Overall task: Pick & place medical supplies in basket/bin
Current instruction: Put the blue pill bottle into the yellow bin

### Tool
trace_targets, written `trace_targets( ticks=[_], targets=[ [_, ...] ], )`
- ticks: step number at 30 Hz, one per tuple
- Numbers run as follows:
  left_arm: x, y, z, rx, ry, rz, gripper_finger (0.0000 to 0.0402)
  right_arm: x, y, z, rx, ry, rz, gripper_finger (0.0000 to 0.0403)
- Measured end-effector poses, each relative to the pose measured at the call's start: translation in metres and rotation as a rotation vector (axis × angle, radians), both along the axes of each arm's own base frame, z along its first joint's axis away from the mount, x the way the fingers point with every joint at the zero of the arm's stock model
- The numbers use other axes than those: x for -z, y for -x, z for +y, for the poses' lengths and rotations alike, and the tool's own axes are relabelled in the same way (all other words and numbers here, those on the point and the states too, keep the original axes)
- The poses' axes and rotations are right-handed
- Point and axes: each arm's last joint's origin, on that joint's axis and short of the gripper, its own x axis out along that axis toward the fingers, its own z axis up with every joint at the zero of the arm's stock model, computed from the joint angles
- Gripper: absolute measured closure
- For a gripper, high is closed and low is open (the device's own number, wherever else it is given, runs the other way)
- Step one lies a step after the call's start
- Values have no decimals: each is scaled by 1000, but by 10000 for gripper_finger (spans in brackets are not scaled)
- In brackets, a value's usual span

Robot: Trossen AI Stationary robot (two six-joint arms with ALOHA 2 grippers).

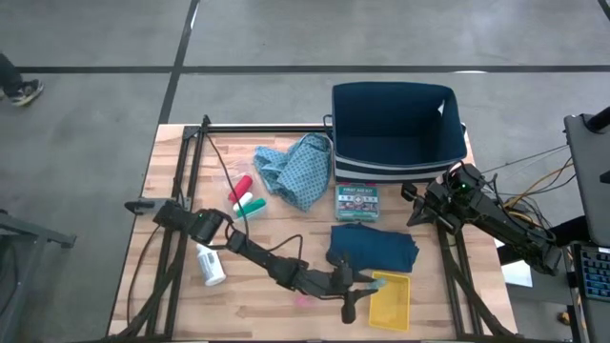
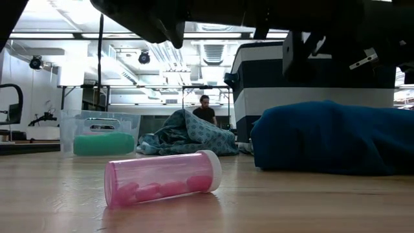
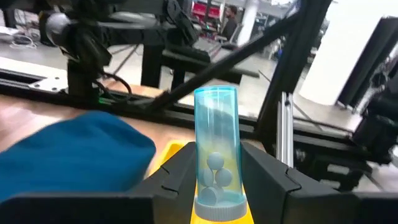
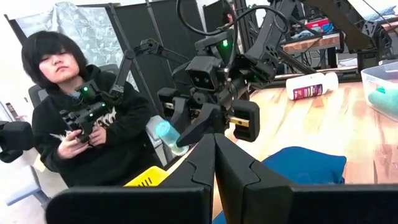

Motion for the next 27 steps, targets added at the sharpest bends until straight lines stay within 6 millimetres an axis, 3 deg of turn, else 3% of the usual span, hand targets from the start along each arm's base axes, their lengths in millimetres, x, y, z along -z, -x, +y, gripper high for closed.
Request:
trace_targets(
  ticks=[19,27],
  targets=[
    [13,2,0,46,-11,121,284,0,0,0,0,0,0,394],
    [-5,1,0,40,2,37,284,0,0,0,0,0,0,394]
  ],
)
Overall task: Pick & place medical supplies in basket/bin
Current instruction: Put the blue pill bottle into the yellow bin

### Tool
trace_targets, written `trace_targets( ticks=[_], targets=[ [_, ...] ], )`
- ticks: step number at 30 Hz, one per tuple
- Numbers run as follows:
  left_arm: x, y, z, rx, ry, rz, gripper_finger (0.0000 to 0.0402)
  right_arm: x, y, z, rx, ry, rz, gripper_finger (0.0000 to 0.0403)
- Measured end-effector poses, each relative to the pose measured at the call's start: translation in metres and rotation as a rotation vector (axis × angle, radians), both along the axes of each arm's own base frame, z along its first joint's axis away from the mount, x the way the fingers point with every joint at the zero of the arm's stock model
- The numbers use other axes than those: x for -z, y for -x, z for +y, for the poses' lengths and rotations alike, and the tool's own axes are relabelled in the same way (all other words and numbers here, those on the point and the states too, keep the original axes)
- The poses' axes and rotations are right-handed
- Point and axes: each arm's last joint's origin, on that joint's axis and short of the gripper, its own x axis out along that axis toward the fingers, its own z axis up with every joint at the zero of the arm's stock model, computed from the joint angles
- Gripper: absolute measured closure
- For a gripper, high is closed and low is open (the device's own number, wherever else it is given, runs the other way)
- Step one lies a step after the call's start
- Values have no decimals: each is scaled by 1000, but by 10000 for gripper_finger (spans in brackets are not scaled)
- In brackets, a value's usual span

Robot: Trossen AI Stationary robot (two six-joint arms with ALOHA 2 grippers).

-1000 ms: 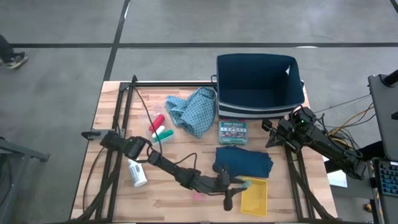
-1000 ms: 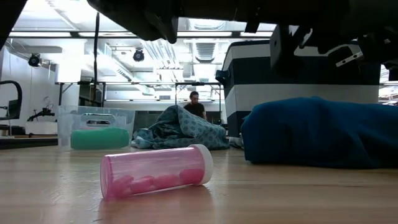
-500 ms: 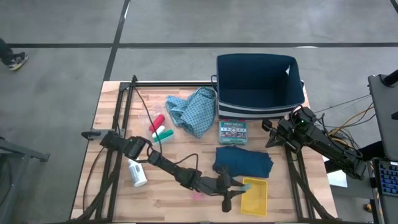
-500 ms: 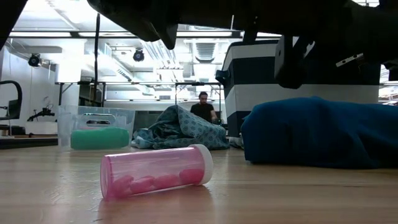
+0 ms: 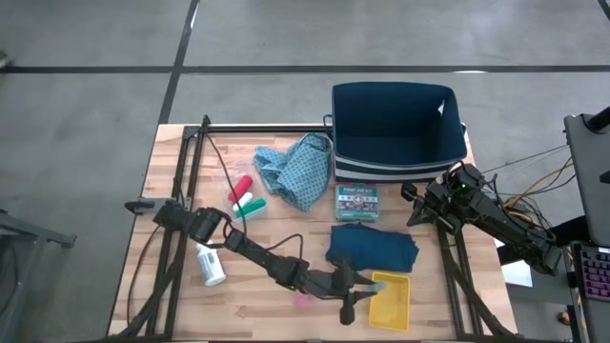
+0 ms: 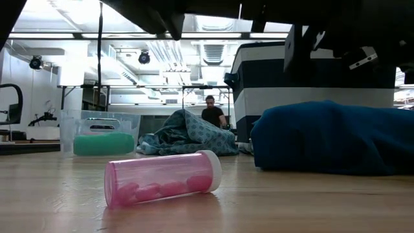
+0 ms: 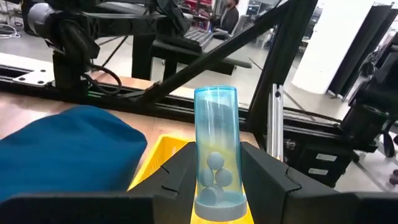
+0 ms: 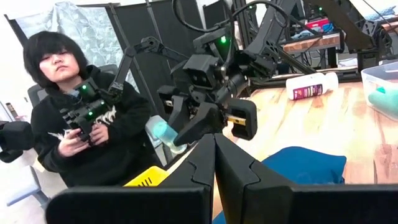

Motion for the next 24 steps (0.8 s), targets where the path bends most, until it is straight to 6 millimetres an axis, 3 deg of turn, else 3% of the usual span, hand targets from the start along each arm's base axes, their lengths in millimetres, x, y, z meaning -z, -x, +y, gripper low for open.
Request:
trace_targets(
  ticks=[24],
  targets=[
    [0,3,0,-77,-140,18,284,0,0,0,0,0,0,394]
  ],
)
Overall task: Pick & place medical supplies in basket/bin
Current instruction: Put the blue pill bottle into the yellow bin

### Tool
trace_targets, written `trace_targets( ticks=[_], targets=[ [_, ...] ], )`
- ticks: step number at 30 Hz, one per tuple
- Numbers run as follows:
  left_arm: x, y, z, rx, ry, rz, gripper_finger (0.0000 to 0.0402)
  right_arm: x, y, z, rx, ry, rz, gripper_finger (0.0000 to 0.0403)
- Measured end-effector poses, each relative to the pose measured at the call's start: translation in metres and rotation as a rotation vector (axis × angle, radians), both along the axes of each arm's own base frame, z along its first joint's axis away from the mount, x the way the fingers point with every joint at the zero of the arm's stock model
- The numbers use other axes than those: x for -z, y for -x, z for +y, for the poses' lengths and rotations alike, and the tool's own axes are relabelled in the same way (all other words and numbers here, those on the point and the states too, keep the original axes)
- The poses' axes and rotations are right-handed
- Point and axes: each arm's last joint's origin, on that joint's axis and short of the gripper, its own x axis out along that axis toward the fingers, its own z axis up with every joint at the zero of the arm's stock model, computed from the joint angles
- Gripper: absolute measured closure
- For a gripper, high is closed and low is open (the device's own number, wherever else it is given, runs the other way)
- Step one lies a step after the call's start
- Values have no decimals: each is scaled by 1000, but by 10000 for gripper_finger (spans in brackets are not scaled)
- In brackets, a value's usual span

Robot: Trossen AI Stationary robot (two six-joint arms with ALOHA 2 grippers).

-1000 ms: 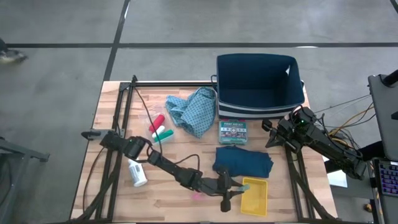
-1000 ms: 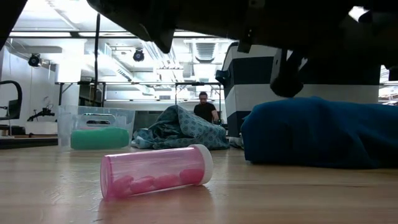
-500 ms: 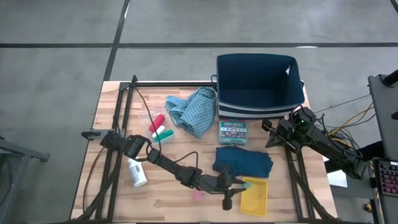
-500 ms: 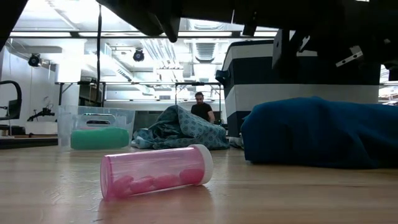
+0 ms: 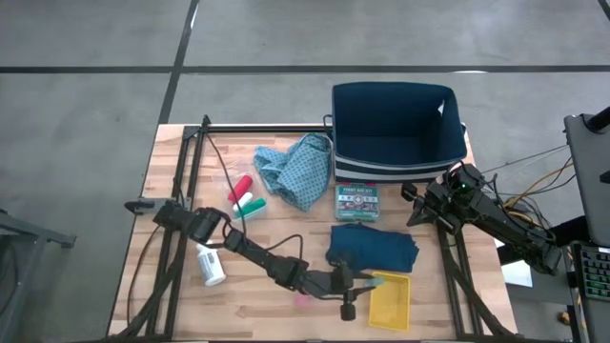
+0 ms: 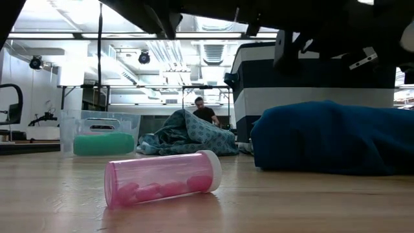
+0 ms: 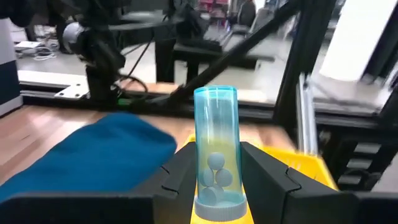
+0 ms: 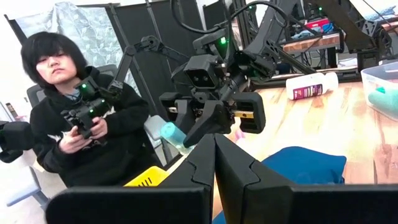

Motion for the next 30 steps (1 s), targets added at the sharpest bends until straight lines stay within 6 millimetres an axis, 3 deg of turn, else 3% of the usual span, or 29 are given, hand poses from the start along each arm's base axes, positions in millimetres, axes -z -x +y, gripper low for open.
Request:
trace_targets(
  ticks=[5,9,14,20,30],
  targets=[
    [-8,13,-3,-21,-74,214,284,0,0,0,0,0,0,394],
    [-17,29,5,-114,59,412,284,0,0,0,0,0,1,394],
    [-28,42,11,-205,194,521,284,0,0,0,-1,0,0,394],
    [-22,42,8,-138,294,580,284,0,0,0,0,0,0,394],
    [9,36,3,-125,400,618,284,0,0,0,0,0,0,394]
  ],
)
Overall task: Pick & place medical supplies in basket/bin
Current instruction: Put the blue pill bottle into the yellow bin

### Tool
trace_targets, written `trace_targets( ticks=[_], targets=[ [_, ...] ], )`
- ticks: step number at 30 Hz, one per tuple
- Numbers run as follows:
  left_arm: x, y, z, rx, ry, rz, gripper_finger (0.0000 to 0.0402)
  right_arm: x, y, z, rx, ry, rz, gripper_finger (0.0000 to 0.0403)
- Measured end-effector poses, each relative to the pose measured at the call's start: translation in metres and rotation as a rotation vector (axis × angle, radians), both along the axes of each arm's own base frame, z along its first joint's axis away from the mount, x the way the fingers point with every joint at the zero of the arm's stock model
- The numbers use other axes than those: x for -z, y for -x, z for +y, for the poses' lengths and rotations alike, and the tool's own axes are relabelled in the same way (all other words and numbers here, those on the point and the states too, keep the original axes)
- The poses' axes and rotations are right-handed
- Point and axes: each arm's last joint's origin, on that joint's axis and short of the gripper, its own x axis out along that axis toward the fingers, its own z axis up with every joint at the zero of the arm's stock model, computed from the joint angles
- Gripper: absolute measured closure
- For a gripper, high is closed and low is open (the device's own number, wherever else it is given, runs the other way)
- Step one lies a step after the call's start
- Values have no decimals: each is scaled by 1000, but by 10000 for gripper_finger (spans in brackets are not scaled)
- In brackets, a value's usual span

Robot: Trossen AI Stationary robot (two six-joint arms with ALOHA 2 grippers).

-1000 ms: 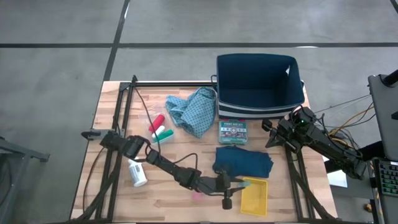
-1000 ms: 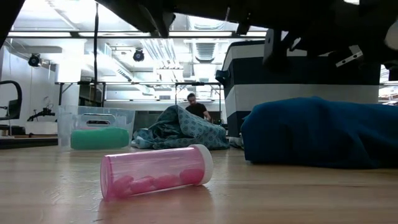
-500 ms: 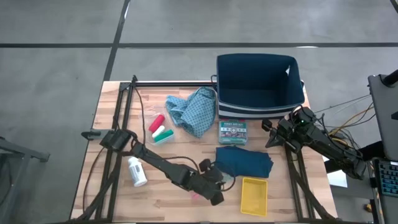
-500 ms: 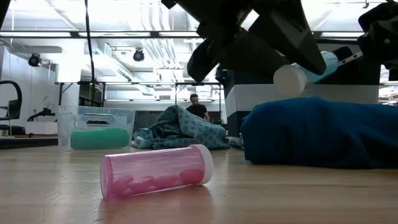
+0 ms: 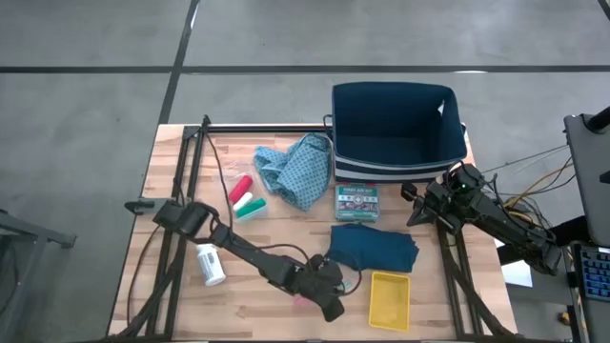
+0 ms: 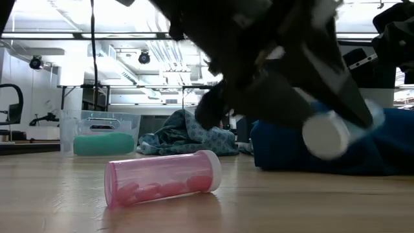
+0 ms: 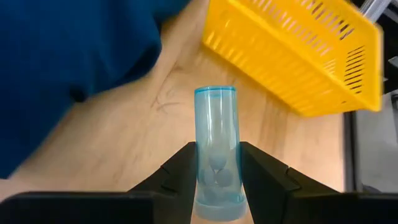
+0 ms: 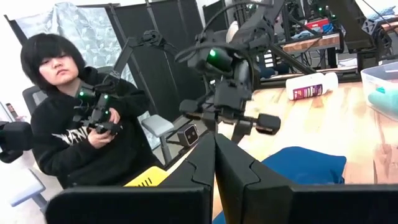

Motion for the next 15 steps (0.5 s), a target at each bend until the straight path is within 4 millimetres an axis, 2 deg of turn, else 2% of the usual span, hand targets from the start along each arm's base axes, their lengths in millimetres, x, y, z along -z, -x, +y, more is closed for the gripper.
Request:
trace_targets(
  ticks=[8,15],
  targets=[
    [13,-1,-1,0,0,20,284,0,0,0,-1,0,0,394],
    [15,2,0,-22,15,59,284,0,0,0,0,0,0,394]
  ],
)
